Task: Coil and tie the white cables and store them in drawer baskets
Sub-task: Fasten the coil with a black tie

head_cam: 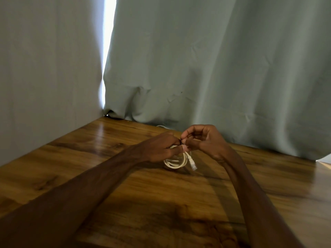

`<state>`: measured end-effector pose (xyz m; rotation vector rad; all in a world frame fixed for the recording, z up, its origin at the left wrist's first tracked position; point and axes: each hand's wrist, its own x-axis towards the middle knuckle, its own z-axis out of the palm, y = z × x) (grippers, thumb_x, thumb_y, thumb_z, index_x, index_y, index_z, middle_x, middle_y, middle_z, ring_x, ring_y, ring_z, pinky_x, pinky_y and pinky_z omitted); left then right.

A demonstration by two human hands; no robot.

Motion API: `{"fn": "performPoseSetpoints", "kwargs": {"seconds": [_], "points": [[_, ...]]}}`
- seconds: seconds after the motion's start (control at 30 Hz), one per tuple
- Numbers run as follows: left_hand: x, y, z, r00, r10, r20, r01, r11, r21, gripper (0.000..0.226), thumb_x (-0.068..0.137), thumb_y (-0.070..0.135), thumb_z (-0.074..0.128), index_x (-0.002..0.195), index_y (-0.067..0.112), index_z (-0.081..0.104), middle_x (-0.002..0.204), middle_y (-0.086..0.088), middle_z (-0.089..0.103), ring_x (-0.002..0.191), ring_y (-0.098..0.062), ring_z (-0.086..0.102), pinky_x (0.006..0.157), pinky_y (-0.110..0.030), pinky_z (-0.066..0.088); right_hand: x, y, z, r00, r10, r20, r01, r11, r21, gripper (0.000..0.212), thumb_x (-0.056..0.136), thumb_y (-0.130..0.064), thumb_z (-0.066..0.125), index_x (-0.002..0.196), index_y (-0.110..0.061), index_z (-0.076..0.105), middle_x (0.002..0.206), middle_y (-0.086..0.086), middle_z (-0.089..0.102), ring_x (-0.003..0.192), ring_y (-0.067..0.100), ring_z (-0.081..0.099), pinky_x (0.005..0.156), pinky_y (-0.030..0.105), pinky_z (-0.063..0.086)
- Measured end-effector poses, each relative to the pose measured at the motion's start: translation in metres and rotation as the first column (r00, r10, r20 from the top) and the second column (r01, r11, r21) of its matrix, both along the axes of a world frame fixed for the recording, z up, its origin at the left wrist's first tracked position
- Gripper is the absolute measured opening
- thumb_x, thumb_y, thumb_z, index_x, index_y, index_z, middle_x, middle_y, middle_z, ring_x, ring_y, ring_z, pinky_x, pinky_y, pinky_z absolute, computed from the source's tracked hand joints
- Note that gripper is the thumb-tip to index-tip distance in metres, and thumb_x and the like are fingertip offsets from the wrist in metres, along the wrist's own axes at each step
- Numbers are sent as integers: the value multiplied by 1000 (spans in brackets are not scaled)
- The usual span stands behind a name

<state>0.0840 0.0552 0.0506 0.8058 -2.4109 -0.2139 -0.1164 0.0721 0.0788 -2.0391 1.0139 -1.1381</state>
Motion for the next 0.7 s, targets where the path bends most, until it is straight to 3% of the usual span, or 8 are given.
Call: {"fn": "performPoseSetpoints", "kwargs": {"seconds": [0.17,0.3,0.43,0.57,0.7], "points": [[9,-16,2,999,40,-31,-41,998,-43,47,105,43,48,78,10,66,65,-3,58,66,-26,59,61,-38,43,1,3,3,992,39,121,-35,999,-33,12,83,11,74,94,6,70,92,29,73,81,31,74,76,39,64],[7,-17,-1,999,-24,-38,22,998,-53,54,102,51,42,88,8,73,60,2,58,54,-12,53,54,-31,39,5,-1,-2,992,-32,118,40,997,-62,14,84,7,76,94,-1,73,87,18,76,76,27,75,68,33,63],[5,-14,-1,1000,-8,6,9,996,-84,62,98,58,36,98,10,75,69,-4,62,70,-24,59,66,-37,43,5,-2,-3,996,-38,79,45,995,-94,14,85,6,76,96,-2,73,86,16,76,75,29,74,68,36,64],[6,-17,-3,1000,-2,7,3,996,-87,73,92,66,29,99,10,75,69,-6,61,72,-28,59,68,-40,42,8,-2,-6,999,-46,21,49,984,-174,13,84,6,78,92,-3,73,85,13,76,77,30,75,70,33,63],[8,-19,-4,1000,4,-14,-5,997,-78,67,97,64,33,90,11,73,67,-4,61,70,-29,59,67,-45,45,8,1,-4,999,-35,9,36,979,-201,17,81,10,79,88,-4,72,83,8,77,77,19,75,70,25,60]]}}
